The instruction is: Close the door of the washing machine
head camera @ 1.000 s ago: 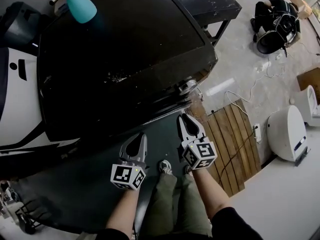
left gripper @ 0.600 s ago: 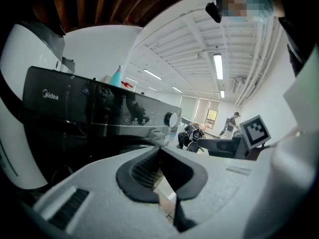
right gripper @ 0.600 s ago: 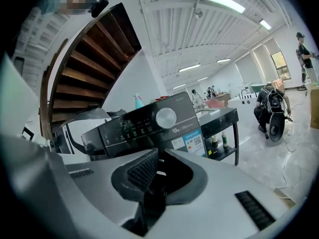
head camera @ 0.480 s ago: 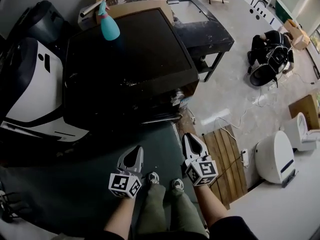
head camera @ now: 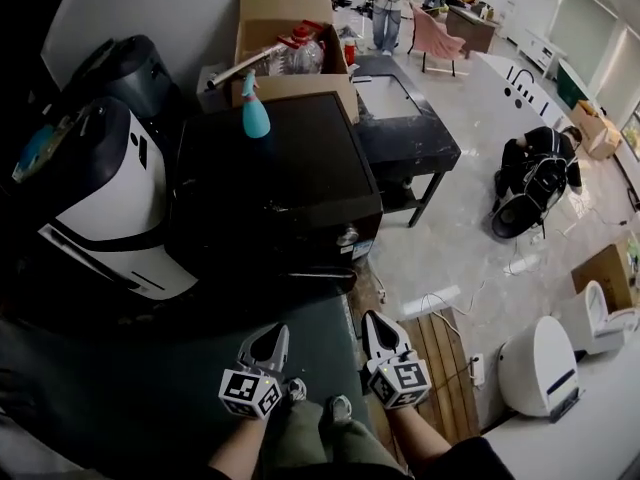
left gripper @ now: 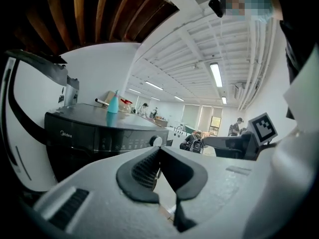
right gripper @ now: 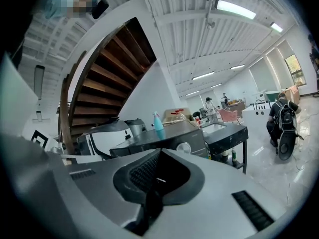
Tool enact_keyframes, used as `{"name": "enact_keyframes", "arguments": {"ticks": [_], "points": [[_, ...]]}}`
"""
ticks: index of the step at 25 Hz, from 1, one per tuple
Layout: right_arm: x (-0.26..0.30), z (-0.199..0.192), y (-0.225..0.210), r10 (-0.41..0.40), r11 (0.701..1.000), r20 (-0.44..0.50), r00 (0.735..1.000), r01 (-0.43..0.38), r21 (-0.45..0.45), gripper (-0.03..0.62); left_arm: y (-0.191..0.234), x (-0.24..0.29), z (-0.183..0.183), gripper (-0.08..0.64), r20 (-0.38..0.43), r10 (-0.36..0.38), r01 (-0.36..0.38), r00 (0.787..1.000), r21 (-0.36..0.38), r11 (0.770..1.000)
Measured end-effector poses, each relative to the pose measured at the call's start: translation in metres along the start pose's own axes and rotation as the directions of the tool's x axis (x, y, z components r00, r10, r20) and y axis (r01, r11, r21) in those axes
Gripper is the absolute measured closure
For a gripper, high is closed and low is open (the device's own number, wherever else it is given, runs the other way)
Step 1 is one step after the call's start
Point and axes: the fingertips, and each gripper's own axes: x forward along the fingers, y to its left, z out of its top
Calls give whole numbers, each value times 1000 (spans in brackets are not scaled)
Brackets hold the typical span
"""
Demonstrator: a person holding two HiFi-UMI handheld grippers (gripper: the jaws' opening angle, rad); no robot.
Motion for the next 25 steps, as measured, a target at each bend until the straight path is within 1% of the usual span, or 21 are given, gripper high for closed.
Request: {"name": "enact_keyframes", "arguments": {"ticks": [3, 7, 13, 18, 25], "points": [[-18, 21, 15, 46, 998, 5, 999, -45, -31, 591, -13, -15, 22, 554, 32, 13, -13, 999, 11, 1000], [-42, 47, 27, 81, 995, 25, 996, -79, -54, 591, -37, -30, 47, 554, 72, 1, -5, 997, 48, 999], [-71, 75, 33, 104, 993, 61, 993, -100, -63, 591, -56, -58, 75, 554, 117, 6, -17, 993, 92, 996], [-91, 82, 38, 132, 988, 63, 989, -126, -86, 591, -59, -86, 90, 554, 156, 50, -69, 986, 118, 991], [-108, 82, 46, 159, 983, 54, 986, -153, -104, 592, -56, -122, 96, 554, 183, 117, -139, 976, 113, 984]]}}
